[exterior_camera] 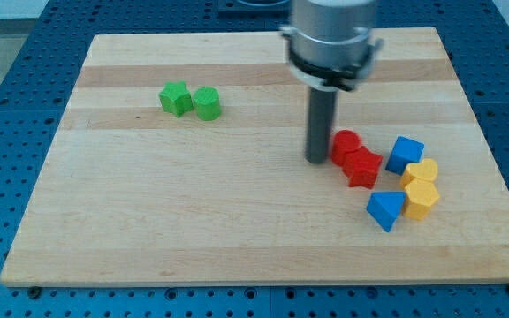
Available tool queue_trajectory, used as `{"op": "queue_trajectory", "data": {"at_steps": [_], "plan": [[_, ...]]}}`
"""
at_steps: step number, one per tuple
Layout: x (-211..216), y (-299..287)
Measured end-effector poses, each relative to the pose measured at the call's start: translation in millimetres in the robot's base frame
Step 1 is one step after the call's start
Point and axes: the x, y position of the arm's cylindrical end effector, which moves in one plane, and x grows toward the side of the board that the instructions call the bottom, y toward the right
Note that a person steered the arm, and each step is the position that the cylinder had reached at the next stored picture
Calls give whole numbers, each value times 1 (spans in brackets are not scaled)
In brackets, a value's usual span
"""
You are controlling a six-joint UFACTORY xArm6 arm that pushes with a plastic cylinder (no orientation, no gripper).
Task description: Move green star to the top center
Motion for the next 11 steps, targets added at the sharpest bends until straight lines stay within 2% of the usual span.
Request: {"op": "queue_trajectory", "data": {"at_steps": [2,3,4,6,7,8,9,10,11], "plan": [[6,13],[-30,-31],[-58,-117],[-102,-218],[-140,-290],[-175,-317],[-185,-290],[-152,-242],[-112,-226]]}}
